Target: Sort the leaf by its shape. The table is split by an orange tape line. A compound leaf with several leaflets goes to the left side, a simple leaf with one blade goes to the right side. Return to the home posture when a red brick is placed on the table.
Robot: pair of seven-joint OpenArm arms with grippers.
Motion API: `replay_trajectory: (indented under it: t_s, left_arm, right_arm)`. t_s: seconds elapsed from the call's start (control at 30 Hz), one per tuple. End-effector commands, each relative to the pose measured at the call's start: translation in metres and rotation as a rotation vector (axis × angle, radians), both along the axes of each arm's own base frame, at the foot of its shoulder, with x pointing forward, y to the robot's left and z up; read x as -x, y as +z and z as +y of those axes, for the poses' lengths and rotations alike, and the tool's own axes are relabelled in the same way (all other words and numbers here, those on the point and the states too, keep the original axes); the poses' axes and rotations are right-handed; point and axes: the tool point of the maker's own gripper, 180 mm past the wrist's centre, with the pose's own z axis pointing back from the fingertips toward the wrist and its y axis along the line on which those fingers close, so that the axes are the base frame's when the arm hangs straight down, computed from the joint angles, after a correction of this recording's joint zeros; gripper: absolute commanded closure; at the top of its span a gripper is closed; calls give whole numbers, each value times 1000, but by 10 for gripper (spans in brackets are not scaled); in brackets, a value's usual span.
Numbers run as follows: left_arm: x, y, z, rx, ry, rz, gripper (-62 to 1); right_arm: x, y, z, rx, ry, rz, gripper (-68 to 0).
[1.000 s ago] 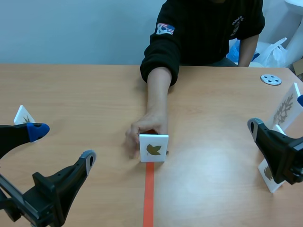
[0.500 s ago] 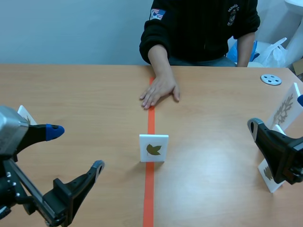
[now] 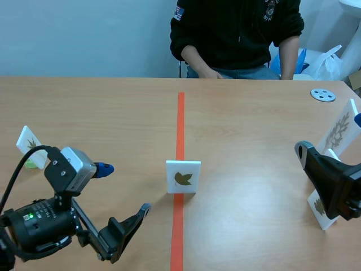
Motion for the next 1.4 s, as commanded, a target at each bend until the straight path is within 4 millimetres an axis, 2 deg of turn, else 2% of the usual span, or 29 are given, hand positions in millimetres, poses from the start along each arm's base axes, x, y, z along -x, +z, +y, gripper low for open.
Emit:
replay_trajectory:
  t_s: [0.0,0.27,0.47,0.73,1.0,1.07,1.23,1.37]
  left_arm:
    - [-10,12,-11,51,-3,-39,-623]
    - [-30,-8,-45,83,-38,-19,-623]
    - [-48,-20,-62,72,-7,-24,-623]
    - [-49,-23,-86,87,-46,-28,-623]
    - [-48,-22,-93,94,-51,-23,-622]
    - [-48,-22,-93,93,-53,-22,-571]
    - [-48,-23,-93,91,-52,-19,-382]
    - [-48,-23,-93,91,-52,-19,-272]
  right_arm:
    - [-4,7,-1,-3,-2,-29,-679]
    - [-4,7,-2,-6,-10,-30,-679]
    - [-3,5,-1,-19,-25,-29,-679]
    - [-3,5,-1,-19,-25,-29,-679]
    - [-3,5,-1,-19,-25,-29,-679]
    - [-3,5,-1,-19,-25,-29,-679]
    - [-3,5,-1,-19,-25,-29,-679]
    - [-3,5,-1,-19,-25,-29,-679]
